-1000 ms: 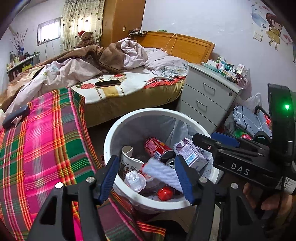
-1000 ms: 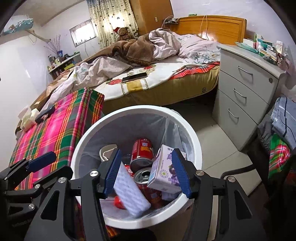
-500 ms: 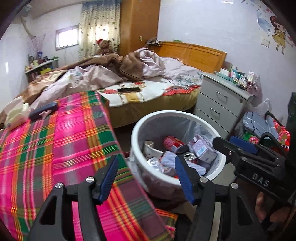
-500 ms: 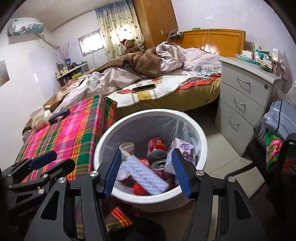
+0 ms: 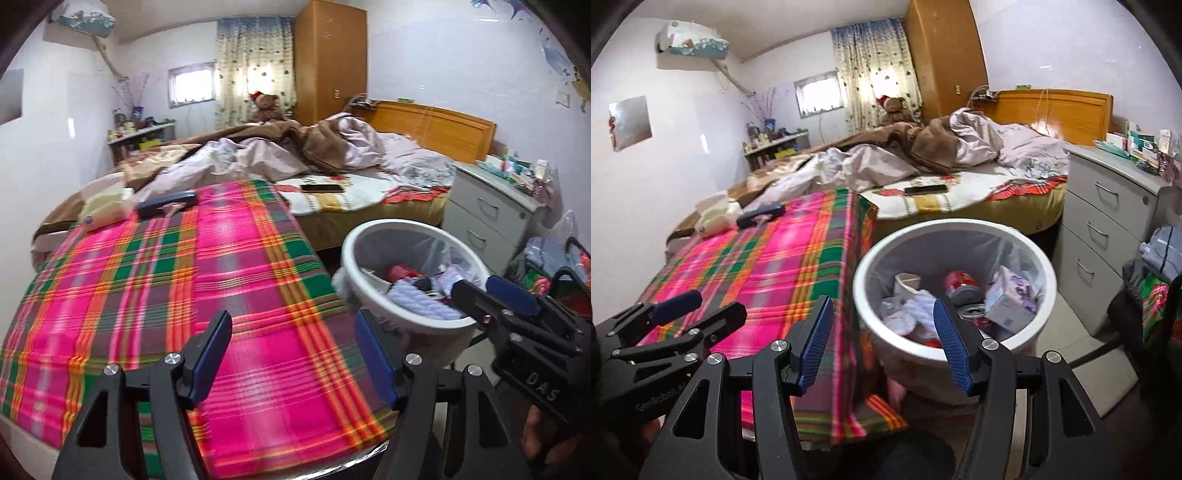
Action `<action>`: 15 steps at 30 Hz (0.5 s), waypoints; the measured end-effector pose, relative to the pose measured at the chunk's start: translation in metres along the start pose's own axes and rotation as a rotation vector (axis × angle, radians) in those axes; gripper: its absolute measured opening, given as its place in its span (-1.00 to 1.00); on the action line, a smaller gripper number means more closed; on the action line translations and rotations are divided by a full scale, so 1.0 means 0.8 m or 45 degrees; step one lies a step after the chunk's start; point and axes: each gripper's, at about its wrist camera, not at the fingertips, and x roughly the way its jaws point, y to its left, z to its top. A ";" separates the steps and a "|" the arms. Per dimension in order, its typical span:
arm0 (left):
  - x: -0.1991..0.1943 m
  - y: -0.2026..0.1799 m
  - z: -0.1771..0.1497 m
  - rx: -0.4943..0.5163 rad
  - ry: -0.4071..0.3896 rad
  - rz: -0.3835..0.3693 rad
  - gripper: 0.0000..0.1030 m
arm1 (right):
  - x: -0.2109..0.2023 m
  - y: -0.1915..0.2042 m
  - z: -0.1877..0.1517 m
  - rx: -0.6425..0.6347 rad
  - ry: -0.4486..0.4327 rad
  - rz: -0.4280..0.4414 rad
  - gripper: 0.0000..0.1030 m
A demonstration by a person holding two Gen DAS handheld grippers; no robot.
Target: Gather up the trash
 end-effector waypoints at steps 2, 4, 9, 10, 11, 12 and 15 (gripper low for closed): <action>-0.003 0.007 -0.006 -0.014 0.002 0.004 0.37 | -0.001 0.002 -0.003 0.008 -0.005 0.023 0.13; -0.006 0.011 -0.010 -0.020 0.000 0.011 0.37 | -0.002 0.007 -0.007 0.005 -0.004 0.028 0.13; -0.015 0.014 -0.018 -0.020 -0.021 0.045 0.37 | -0.002 0.019 -0.018 -0.015 0.001 0.037 0.13; -0.016 0.014 -0.019 -0.020 -0.021 0.045 0.37 | -0.004 0.020 -0.019 -0.019 0.000 0.034 0.13; -0.017 0.014 -0.020 -0.022 -0.025 0.047 0.37 | -0.005 0.022 -0.019 -0.029 -0.001 0.030 0.13; -0.018 0.013 -0.020 -0.021 -0.030 0.044 0.37 | -0.008 0.023 -0.021 -0.031 -0.004 0.028 0.13; -0.020 0.012 -0.021 -0.027 -0.029 0.048 0.37 | -0.010 0.025 -0.022 -0.027 -0.010 0.033 0.13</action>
